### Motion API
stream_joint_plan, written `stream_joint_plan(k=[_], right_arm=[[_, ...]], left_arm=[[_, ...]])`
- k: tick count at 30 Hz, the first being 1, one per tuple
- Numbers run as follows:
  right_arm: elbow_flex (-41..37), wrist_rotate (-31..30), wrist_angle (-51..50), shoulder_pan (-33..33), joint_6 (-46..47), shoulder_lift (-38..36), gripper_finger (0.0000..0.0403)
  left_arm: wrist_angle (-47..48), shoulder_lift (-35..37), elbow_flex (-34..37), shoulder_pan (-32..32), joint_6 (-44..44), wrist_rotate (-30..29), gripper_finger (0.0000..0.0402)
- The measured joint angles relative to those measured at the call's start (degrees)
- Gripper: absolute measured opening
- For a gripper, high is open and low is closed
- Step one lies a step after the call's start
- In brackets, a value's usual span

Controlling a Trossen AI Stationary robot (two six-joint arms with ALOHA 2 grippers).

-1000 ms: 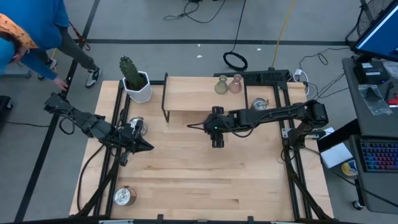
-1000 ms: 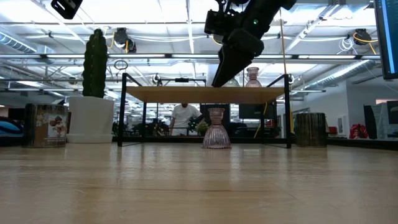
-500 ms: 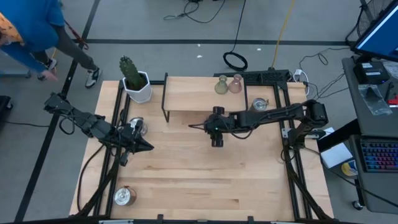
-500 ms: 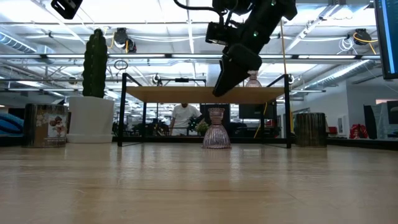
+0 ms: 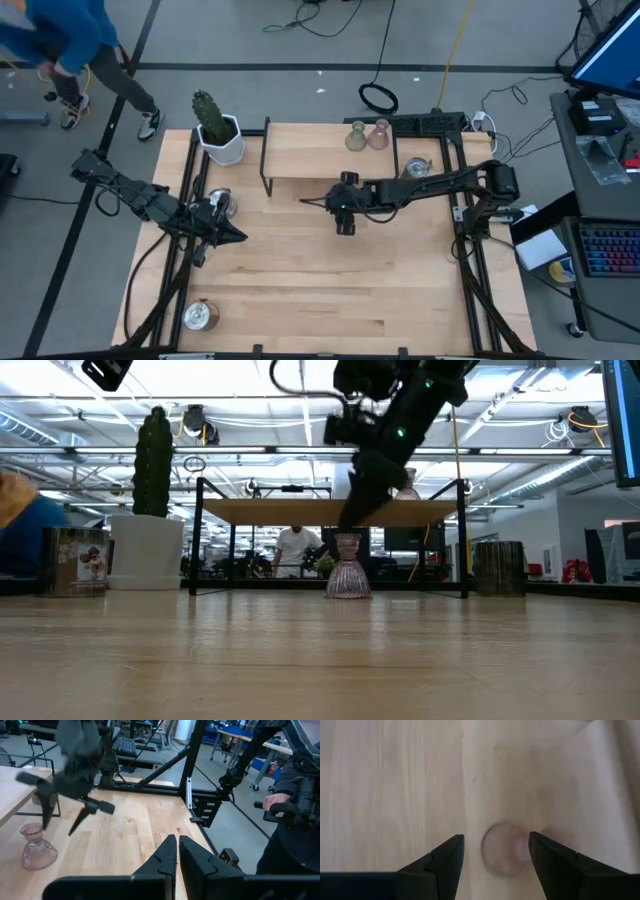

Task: Pick & Place candle stick holders
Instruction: Put the pink scented candle on the shelf

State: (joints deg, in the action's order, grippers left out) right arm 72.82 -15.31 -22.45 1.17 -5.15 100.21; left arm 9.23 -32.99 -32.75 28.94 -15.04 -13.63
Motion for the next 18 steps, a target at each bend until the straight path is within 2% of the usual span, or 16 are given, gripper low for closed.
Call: stream_joint_plan(k=[13, 18], right_arm=[[0.0, -5.57, -0.61, 0.0, 1.48, 0.46, 0.0216], [0.0, -5.67, -0.68, 0.0, 1.52, 0.45, 0.0216]], left_arm=[[0.0, 0.0, 0.0, -0.01, 0.3, 0.0, 0.0021], [0.0, 0.0, 0.0, -0.01, 0.34, 0.0, 0.0021]])
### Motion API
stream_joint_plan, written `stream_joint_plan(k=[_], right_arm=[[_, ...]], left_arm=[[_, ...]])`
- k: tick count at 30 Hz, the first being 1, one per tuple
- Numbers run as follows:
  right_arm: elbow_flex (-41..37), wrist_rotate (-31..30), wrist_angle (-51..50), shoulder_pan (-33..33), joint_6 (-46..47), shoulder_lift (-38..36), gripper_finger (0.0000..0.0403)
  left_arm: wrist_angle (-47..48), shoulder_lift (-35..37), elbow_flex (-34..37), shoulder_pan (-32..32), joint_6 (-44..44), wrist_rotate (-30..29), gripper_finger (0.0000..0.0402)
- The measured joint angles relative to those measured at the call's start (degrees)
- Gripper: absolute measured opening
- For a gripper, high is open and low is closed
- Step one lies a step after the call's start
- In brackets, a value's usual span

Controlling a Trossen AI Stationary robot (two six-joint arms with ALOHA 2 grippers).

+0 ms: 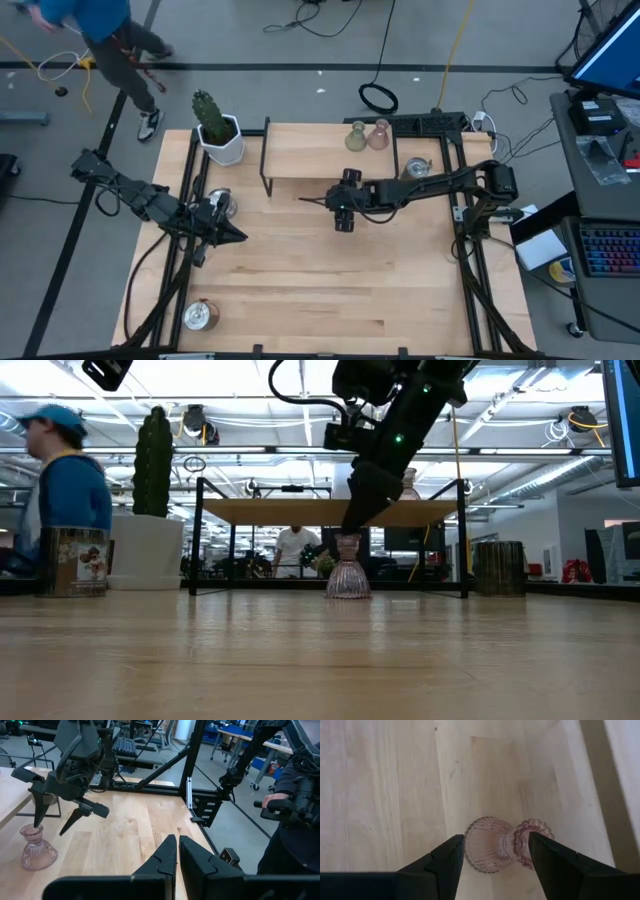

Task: Pick & Place candle stick holders
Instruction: Put the pink scented candle on the shelf

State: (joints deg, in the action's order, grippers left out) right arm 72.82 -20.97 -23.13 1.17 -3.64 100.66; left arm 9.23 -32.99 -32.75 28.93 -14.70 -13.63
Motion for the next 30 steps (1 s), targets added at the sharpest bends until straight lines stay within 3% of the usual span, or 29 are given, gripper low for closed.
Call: stream_joint_plan(k=[20, 30], right_arm=[[0.07, 0.17, -0.64, 0.94, 2.97, 2.45, 0.0213], [0.09, 2.91, -0.9, 1.11, 2.97, 2.38, 0.0148]], left_arm=[[0.0, 0.0, 0.0, 0.01, -0.02, 0.0, 0.0021], [0.0, 0.02, 0.0, 0.02, 0.74, 0.0, 0.0021]])
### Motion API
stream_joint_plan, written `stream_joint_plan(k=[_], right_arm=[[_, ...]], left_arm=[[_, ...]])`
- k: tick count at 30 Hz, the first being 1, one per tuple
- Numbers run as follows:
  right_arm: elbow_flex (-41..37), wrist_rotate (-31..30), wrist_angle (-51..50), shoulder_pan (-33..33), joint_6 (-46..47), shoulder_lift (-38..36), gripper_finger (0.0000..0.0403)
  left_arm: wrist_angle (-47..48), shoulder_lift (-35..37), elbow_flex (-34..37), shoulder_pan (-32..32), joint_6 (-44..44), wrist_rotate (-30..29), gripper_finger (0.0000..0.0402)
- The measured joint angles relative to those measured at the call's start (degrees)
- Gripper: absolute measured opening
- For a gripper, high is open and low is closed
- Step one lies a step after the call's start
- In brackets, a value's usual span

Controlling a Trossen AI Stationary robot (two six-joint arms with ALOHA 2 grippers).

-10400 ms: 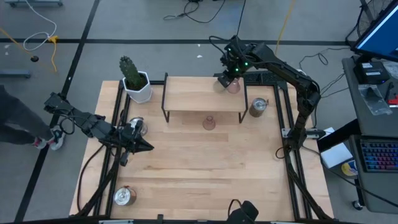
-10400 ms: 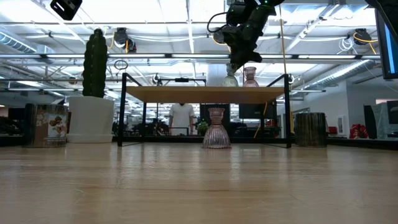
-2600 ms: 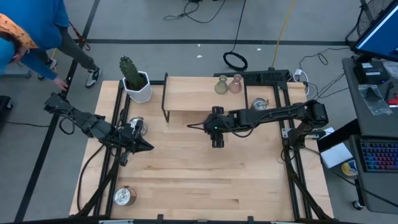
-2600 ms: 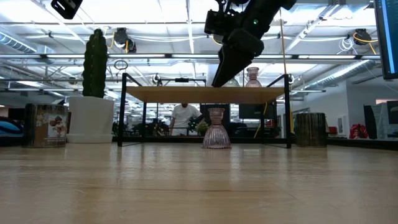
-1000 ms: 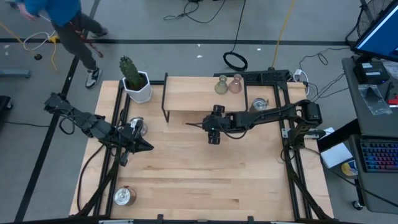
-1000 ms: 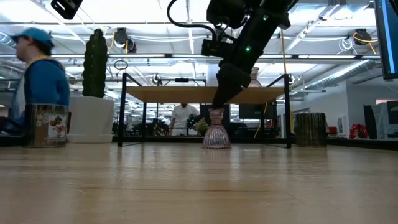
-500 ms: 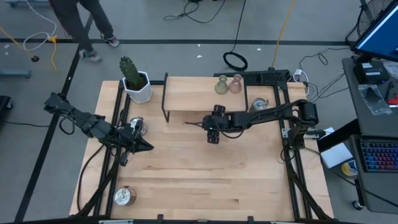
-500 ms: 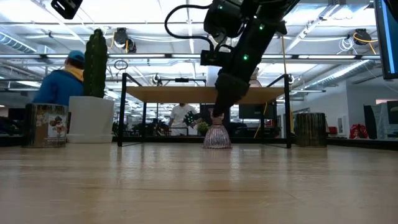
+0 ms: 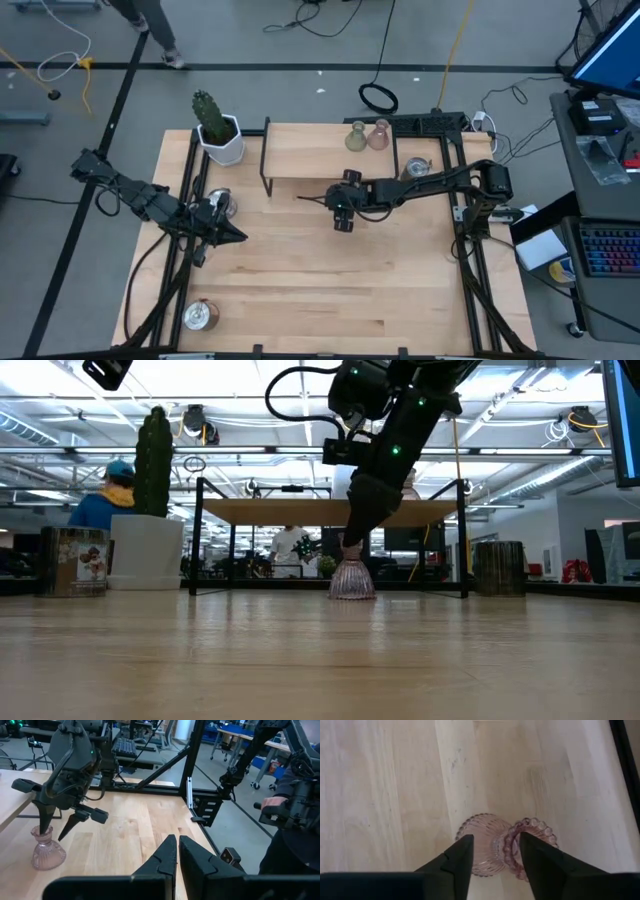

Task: Pick & Place candle stick holders
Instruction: Put the pink scented candle on the shelf

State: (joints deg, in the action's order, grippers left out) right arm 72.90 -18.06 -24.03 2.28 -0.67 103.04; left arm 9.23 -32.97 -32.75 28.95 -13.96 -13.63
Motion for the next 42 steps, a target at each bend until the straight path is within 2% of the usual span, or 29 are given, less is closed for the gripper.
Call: stream_joint_plan(k=[9, 14, 31, 42], right_arm=[[0.07, 0.09, 0.0, 0.04, 0.0, -0.03, 0.0063], [0.07, -0.06, -0.22, 0.04, -0.15, -0.09, 0.0034], [0.05, 2.01, -0.94, -2.49, -1.08, -1.23, 0.0021], [-0.26, 11.99, -2.1, -4.34, -0.62, -6.64, 0.0017]], left_arm=[[0.0, -0.02, 0.0, -0.02, 0.0, 0.0, 0.0021], [0.0, 0.0, 0.0, -0.02, 0.0, 0.0, 0.0021], [0.0, 0.0, 0.0, -0.01, 0.14, 0.02, 0.0021], [0.0, -0.02, 0.0, -0.02, 0.16, 0.02, 0.0021]])
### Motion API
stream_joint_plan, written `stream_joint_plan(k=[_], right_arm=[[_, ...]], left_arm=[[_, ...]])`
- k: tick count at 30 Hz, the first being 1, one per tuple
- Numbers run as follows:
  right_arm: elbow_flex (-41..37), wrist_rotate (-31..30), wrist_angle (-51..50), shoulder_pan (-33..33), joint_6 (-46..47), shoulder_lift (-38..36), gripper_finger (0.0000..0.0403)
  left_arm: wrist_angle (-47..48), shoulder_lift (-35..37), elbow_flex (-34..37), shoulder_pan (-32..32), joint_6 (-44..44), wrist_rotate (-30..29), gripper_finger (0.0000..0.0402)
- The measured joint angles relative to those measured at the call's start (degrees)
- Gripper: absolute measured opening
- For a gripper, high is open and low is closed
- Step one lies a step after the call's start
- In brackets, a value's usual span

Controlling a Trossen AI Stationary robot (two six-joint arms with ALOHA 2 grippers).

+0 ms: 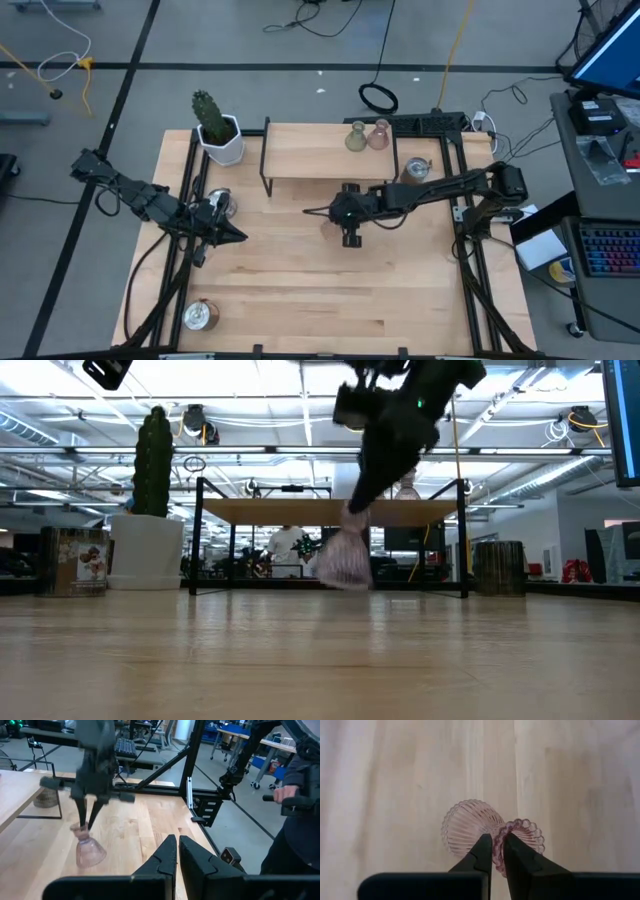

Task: Pick & Place candle stick holders
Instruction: Put the pink scented candle on the shelf

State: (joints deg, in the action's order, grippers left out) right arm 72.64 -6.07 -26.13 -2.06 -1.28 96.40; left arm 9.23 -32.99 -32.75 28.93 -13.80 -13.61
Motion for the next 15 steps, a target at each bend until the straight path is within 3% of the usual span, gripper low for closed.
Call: stream_joint_plan(k=[9, 13, 15], right_arm=[[0.09, 3.72, -0.02, 0.03, 1.36, -9.57, 0.0017], [0.11, 1.98, -1.16, 0.06, 1.43, -14.07, 0.0017], [0.11, -1.73, -2.23, 0.04, 1.02, -16.38, 0.0017]], left_arm=[[-0.02, 0.0, 0.0, 0.01, -0.24, 0.0, 0.0021], [-0.04, 0.0, 0.0, 0.01, -0.28, 0.0, 0.0021], [-0.04, 0.0, 0.0, 0.01, -0.35, 0.0, 0.0021]])
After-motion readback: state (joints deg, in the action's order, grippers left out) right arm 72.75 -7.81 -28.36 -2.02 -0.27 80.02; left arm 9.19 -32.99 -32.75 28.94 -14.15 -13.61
